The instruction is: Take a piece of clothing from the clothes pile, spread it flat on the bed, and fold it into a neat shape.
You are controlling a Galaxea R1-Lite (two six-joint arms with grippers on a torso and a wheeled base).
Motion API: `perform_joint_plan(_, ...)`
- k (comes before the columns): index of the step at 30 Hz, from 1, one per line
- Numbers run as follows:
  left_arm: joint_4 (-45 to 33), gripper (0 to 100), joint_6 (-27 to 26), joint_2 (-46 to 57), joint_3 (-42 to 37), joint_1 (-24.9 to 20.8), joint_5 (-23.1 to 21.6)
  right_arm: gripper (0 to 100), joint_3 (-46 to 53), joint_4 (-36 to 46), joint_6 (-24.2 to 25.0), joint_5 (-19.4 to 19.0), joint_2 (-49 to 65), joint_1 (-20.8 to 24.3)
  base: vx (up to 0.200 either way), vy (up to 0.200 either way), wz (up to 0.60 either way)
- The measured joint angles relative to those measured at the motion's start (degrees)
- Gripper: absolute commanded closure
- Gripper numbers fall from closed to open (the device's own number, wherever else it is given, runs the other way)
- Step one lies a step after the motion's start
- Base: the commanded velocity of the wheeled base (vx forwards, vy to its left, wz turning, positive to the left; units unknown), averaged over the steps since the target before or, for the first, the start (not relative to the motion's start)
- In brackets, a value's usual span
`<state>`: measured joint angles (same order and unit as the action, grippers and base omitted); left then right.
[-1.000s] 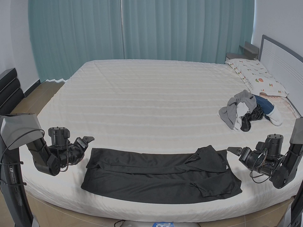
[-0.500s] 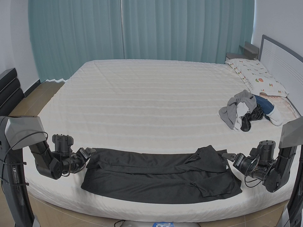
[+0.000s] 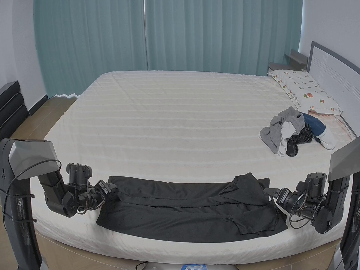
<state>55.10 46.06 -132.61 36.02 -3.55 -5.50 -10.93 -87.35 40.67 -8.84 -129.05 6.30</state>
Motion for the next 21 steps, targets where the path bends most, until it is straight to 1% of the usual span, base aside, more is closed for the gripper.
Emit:
perform_joint_plan(3, 0.0, 100, -0.4, 0.0, 0.0, 0.0, 2.1, 0, 0.0, 0.0, 0.0, 0.0, -0.1, 0.0, 0.0, 0.0, 0.0)
perform_joint_plan(8, -0.1, 100, -3.8, 0.0, -0.4, 0.0, 5.9, 0, 0.0, 0.0, 0.0, 0.0, -0.2, 0.0, 0.0, 0.0, 0.0)
perform_joint_plan(11, -0.1, 100, -4.8, 0.0, -0.5, 0.1, 8.0, 0, 0.0, 0.0, 0.0, 0.0, -0.3, 0.0, 0.0, 0.0, 0.0)
perform_joint_plan(21, -0.1, 100, -7.0, 0.3, -1.2, 0.4, 9.0, 0, -2.3, 0.1, -0.1, -0.4, -0.7, -0.1, 0.0, 0.0, 0.0)
